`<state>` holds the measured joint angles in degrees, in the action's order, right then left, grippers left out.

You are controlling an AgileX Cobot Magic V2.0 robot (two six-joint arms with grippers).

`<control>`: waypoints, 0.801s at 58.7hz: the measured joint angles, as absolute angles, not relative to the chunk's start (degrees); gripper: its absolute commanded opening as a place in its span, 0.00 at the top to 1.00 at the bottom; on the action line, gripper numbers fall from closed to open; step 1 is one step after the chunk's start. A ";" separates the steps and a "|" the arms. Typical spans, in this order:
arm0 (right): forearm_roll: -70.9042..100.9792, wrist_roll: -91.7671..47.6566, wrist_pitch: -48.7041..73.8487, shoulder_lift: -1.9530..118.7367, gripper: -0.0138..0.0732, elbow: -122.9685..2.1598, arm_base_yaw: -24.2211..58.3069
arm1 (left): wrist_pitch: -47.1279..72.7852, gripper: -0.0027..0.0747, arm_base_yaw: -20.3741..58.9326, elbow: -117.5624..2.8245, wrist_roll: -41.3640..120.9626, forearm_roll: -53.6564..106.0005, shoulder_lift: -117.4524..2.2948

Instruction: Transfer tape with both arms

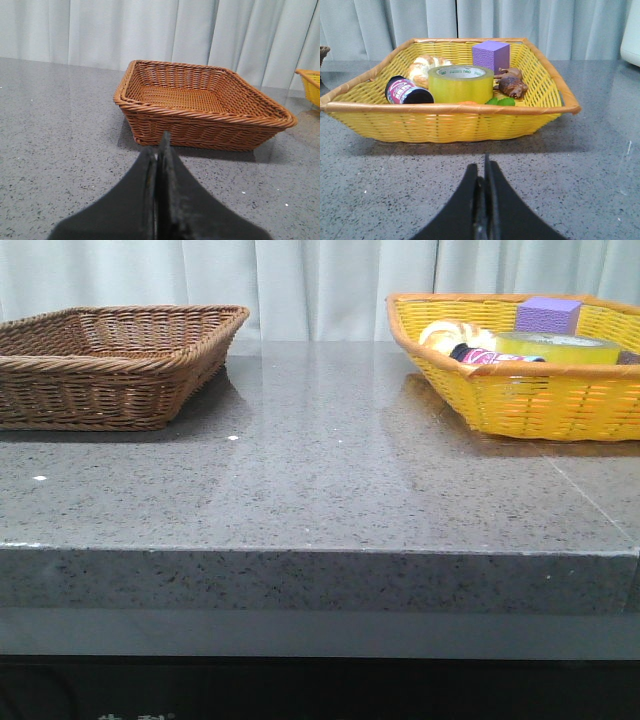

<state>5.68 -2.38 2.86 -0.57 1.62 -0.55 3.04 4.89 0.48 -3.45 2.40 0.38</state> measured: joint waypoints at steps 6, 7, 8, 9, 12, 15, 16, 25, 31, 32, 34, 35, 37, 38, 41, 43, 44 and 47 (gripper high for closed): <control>5.68 -2.38 2.77 -0.57 0.92 1.62 -0.55 | 3.04 0.99 4.89 0.48 -3.45 2.40 0.38; 5.68 -2.38 2.77 -0.57 0.92 1.62 -0.55 | 3.04 0.99 4.89 0.48 -3.45 2.40 0.38; 5.68 -2.38 2.77 -0.57 0.92 1.62 -0.55 | 3.04 0.99 4.89 0.48 -3.45 2.40 0.38; 5.68 -2.38 2.77 -0.57 0.92 1.62 -0.55 | 3.04 0.99 4.89 0.48 -3.45 2.40 0.38; 5.68 -2.38 2.77 -0.57 0.92 1.62 -0.55 | 3.04 0.99 4.89 0.48 -3.45 2.40 0.38; 5.68 -2.38 2.77 -0.57 0.92 1.62 -0.55 | 3.04 0.99 4.89 0.48 -3.45 2.40 0.38; 5.68 -2.38 2.77 -0.57 0.92 1.62 -0.55 | 3.04 0.99 4.89 0.48 -3.45 2.40 0.38; 5.68 -2.38 2.77 -0.57 0.92 1.62 -0.55 | 3.04 0.99 4.89 0.48 -3.45 2.40 0.38; 5.68 -2.38 2.77 -0.57 0.92 1.62 -0.55 | 3.04 0.99 4.89 0.48 -3.45 2.40 0.38; 5.68 -2.38 2.77 -0.57 0.92 1.62 -0.55 | 3.04 0.99 4.89 0.48 -3.45 2.40 0.38; 5.68 -2.38 2.77 -0.57 0.92 1.62 -0.55 | 3.04 0.99 4.89 0.48 -3.45 2.40 0.38; 5.68 -2.38 2.77 -0.57 0.92 1.62 -0.55 | 3.04 0.99 4.89 0.48 -3.45 2.40 0.38; 5.68 -2.38 2.77 -0.57 0.92 1.62 -0.55 | 3.04 0.99 4.89 0.48 -3.45 2.40 0.38; 5.68 -2.38 2.77 -0.57 0.92 1.62 -0.55 | 2.99 0.99 4.89 0.48 -3.45 2.40 0.38; 5.68 -2.38 2.77 -0.57 0.92 1.62 -0.55 | 2.59 0.99 4.89 0.48 -3.45 2.40 0.38; 5.68 -2.38 2.73 -0.57 0.92 1.62 -0.55 | 2.19 0.99 4.89 0.48 -3.45 2.40 0.38; 5.68 -2.38 2.64 -0.57 0.92 1.62 -0.55 | 1.88 0.99 4.89 0.48 -3.45 2.40 0.38; 5.68 -2.38 2.39 -0.57 0.92 1.62 -0.55 | 1.10 0.99 4.89 0.48 -3.45 2.40 0.38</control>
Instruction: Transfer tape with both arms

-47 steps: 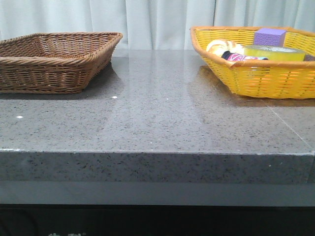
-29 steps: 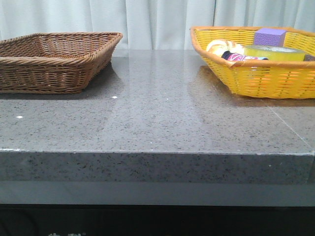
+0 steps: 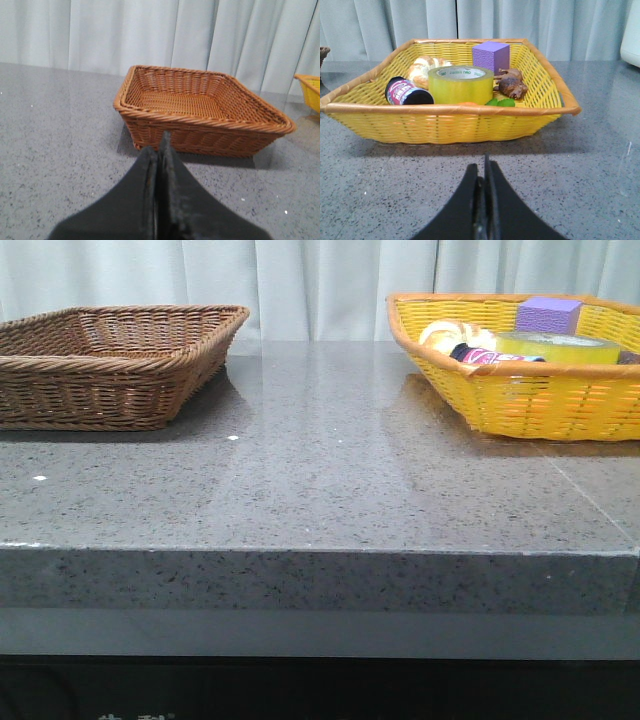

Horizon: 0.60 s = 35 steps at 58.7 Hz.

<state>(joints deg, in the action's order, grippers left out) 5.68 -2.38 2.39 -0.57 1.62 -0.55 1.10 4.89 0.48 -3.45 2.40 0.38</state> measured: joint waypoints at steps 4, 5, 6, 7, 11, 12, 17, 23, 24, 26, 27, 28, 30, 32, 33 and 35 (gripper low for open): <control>5.68 -2.38 1.81 -0.57 0.92 1.62 -0.55 | 0.00 0.99 4.89 0.48 -3.45 2.40 0.38; 5.86 -2.38 1.45 -0.57 0.92 1.62 -0.55 | 0.00 0.99 4.89 0.48 -3.45 2.40 0.38; 6.05 -2.38 1.30 -0.57 0.92 1.62 -0.55 | 0.00 0.99 4.89 0.48 -3.45 2.40 0.38; 6.26 -2.38 1.15 -0.57 0.92 1.62 -0.55 | 0.00 0.99 4.89 0.48 -3.45 2.40 0.38; 7.59 -2.38 1.13 -0.57 0.92 0.97 -0.55 | 0.00 0.99 4.89 0.48 -3.45 2.40 0.38; 7.89 -2.38 1.13 -0.57 0.92 0.70 -0.55 | 0.00 0.99 4.89 0.36 -3.45 2.40 0.38; 8.61 -2.38 1.74 -0.57 0.92 -2.10 -0.55 | 1.93 0.99 4.89 -1.19 -3.45 2.40 0.38; 9.05 -2.38 3.74 -0.57 0.92 -7.56 -0.55 | 4.96 0.99 4.89 -6.31 -3.45 2.40 0.38; 9.05 -2.38 4.16 -0.57 0.92 -8.39 -0.55 | 5.64 0.99 4.89 -7.20 -3.45 2.40 0.38; 9.09 -2.38 5.20 -0.57 0.92 -10.55 -0.55 | 6.64 0.99 4.89 -9.55 -3.45 2.40 0.14; 9.09 -2.38 5.86 -0.57 0.92 -11.90 -0.55 | 7.10 0.99 4.89 -11.07 -3.45 2.40 -0.11; 9.09 -2.38 6.36 -0.57 0.92 -12.81 -0.55 | 7.86 0.99 4.89 -12.12 -3.45 2.40 -0.32; 9.09 -2.50 7.77 -0.57 0.92 -15.11 -0.55 | 9.21 0.99 4.89 -14.79 -3.45 2.40 -1.08; 9.09 -2.61 9.28 -0.47 0.92 -17.47 -0.55 | 10.77 0.99 4.89 -17.51 -3.45 2.40 -2.07; 9.09 -2.59 10.27 -0.31 0.92 -18.42 -0.55 | 11.45 0.99 4.89 -18.62 -3.45 2.40 -2.52; 8.81 -2.73 11.95 0.34 0.92 -20.75 -0.55 | 13.17 0.99 4.89 -21.40 -3.45 2.40 -3.79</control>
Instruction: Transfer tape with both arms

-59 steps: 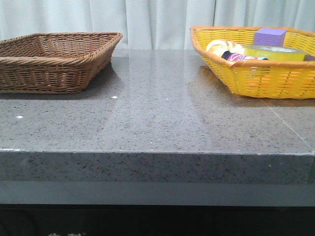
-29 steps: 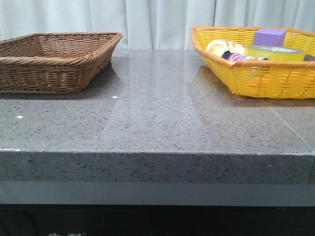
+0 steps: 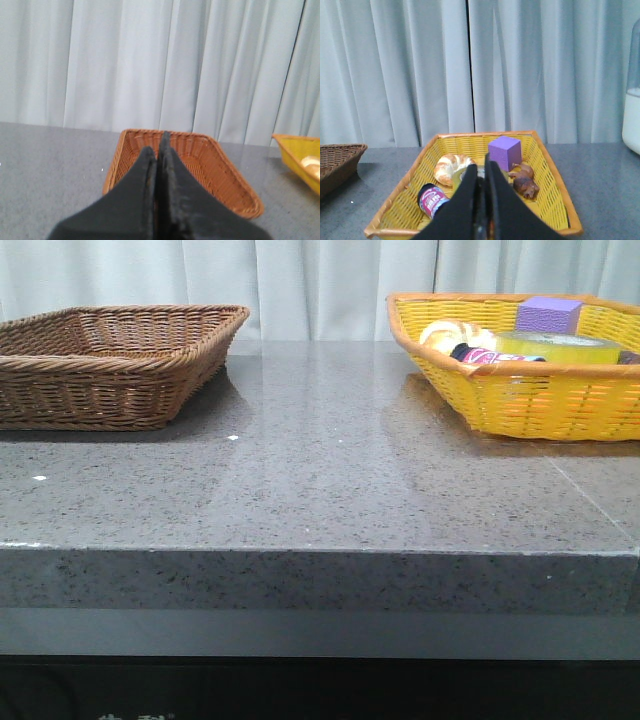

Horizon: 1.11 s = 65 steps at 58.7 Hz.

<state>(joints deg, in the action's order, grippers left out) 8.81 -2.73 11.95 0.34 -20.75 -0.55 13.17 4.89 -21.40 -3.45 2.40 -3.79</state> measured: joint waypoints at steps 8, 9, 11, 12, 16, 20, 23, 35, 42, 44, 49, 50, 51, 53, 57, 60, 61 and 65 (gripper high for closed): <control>7.41 -2.87 18.74 5.92 0.92 -29.37 -0.55 | 20.94 0.99 4.89 -32.88 -3.45 2.40 -10.54; 7.41 -2.87 19.70 6.57 0.92 -30.42 -0.55 | 22.15 0.99 4.89 -34.43 -3.45 2.40 -11.62; 7.26 -2.87 21.35 8.53 0.92 -32.14 -0.55 | 24.21 0.99 4.89 -36.88 -3.45 2.40 -13.45; 7.26 -2.87 22.30 9.21 0.92 -33.12 -0.55 | 25.45 0.99 4.89 -37.82 -3.45 2.40 -14.17; 7.23 -2.87 25.22 12.65 0.92 -36.10 -0.55 | 29.36 0.99 4.89 -41.99 -3.45 2.40 -17.85; 7.23 -2.87 27.35 16.10 0.92 -38.39 -0.55 | 32.49 0.99 4.89 -45.01 -3.45 2.40 -21.43; 7.23 -2.87 28.33 18.70 0.92 -39.39 -0.55 | 33.93 0.99 4.89 -46.20 -3.45 2.40 -24.03; 7.23 -2.87 30.42 27.56 0.92 -39.53 -0.55 | 36.58 0.99 4.89 -46.73 -3.45 2.40 -30.78; 7.23 -2.87 30.67 32.49 0.92 -39.53 -0.55 | 36.66 0.99 4.89 -46.73 -3.45 2.40 -34.00; 7.16 -3.00 30.67 33.81 0.92 -39.53 -0.55 | 36.66 0.99 4.89 -46.73 -3.45 2.40 -34.92; 7.16 -2.99 30.78 36.99 0.92 -39.53 -0.55 | 36.66 0.99 4.89 -46.73 -3.45 2.40 -37.36; 7.16 -2.99 30.78 37.46 0.92 -39.53 -0.55 | 36.66 0.99 4.89 -46.73 -3.45 2.40 -37.73; 7.16 -2.99 30.78 38.14 0.91 -39.53 -0.55 | 36.66 0.99 4.89 -46.73 -3.45 2.40 -38.28; 7.16 -2.99 30.86 39.29 0.89 -39.53 -0.55 | 36.66 0.97 4.89 -46.73 -3.45 2.40 -39.15; 7.16 -2.99 31.44 41.39 0.77 -39.53 -0.55 | 36.66 0.88 4.89 -46.73 -3.31 2.40 -40.81; 7.16 -2.99 31.83 42.60 0.63 -39.53 -0.55 | 36.66 0.76 4.89 -46.73 -2.86 2.29 -41.82; 7.16 -2.99 32.01 43.12 0.57 -39.53 -0.55 | 36.54 0.70 4.89 -46.73 -2.75 2.29 -42.22; 7.16 -2.99 32.39 44.75 0.33 -39.53 -0.55 | 36.02 0.46 4.89 -46.73 -2.40 2.29 -43.35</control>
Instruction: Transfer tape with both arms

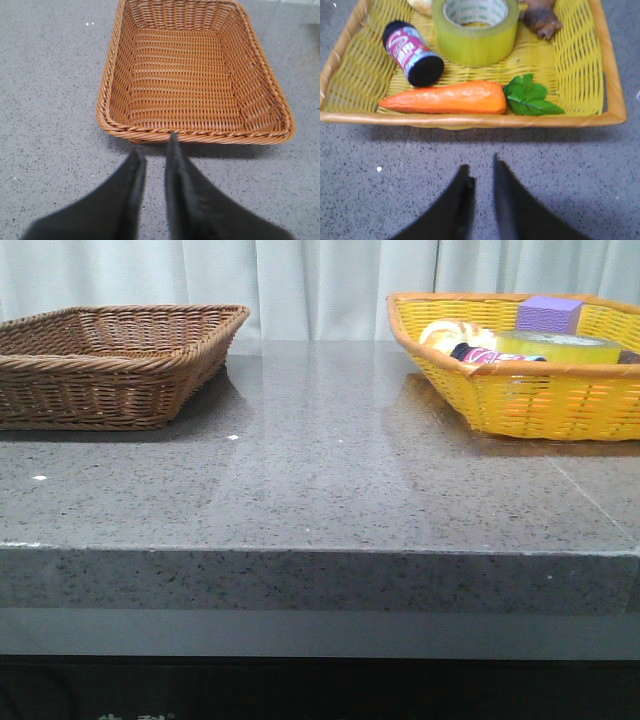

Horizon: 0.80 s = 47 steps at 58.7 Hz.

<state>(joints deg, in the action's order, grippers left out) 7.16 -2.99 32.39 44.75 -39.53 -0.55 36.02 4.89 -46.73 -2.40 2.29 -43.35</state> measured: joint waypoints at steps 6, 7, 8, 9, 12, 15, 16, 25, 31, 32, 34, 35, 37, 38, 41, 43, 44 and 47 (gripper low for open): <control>7.16 -2.99 32.51 46.25 0.16 -39.63 -0.55 | 35.22 0.26 4.89 -46.73 -2.23 2.29 -44.52; 7.16 -2.99 32.61 46.31 0.15 -39.63 -0.55 | 35.24 0.26 4.89 -46.73 -2.23 2.29 -44.62; 7.16 -2.99 32.61 46.58 0.16 -39.76 -0.55 | 35.19 0.26 4.89 -46.73 -2.23 2.29 -44.74; 7.16 -2.99 32.77 46.59 0.16 -39.78 -0.55 | 35.10 0.26 4.89 -46.73 -2.23 2.29 -44.76; 7.16 -2.99 33.34 47.17 0.16 -40.69 -0.55 | 34.97 0.26 4.89 -46.73 -2.14 2.29 -45.24; 7.16 -2.99 33.79 47.68 0.16 -41.99 -0.55 | 34.58 0.26 5.16 -46.73 -2.14 2.29 -45.50; 7.16 -2.99 33.89 48.07 0.16 -42.69 -0.55 | 34.60 0.26 5.46 -46.73 -2.14 2.29 -45.50; 7.16 -2.88 36.71 51.99 0.16 -49.21 -0.55 | 33.95 0.26 10.38 -46.73 -1.17 2.29 -45.87; 7.16 -2.36 39.42 56.28 0.16 -54.38 -0.55 | 33.95 0.26 15.49 -46.73 -0.81 2.29 -45.87; 7.16 -2.22 39.97 56.96 0.16 -55.13 -0.55 | 33.95 0.26 16.69 -46.73 -0.69 2.29 -45.87; 7.16 -1.81 40.97 58.72 0.16 -57.03 -0.55 | 33.84 0.26 18.75 -46.73 -0.69 2.29 -45.87; 7.16 -1.67 41.39 59.46 0.16 -57.79 -0.55 | 33.86 0.26 19.57 -46.73 -0.58 2.29 -45.87; 7.16 -1.23 42.39 61.32 0.16 -59.66 -0.55 | 33.73 0.26 21.69 -46.73 -0.59 2.29 -45.87; 7.16 -1.06 42.74 62.06 0.16 -60.80 -0.55 | 33.73 0.26 22.53 -46.73 -0.46 2.29 -45.87; 7.16 -0.57 44.23 64.78 0.16 -63.55 -0.55 | 33.52 0.26 25.41 -46.73 -0.46 2.29 -45.91; 7.16 0.00 45.51 67.13 0.16 -65.49 -0.55 | 33.29 0.26 27.80 -46.73 -0.46 2.29 -45.91; 7.16 0.00 46.12 68.31 0.16 -66.69 -0.55 | 33.12 0.26 28.57 -46.73 -0.46 2.29 -45.91; 7.16 0.35 47.62 71.11 0.16 -69.47 -0.70 | 32.56 0.26 31.44 -46.73 -0.37 2.29 -45.91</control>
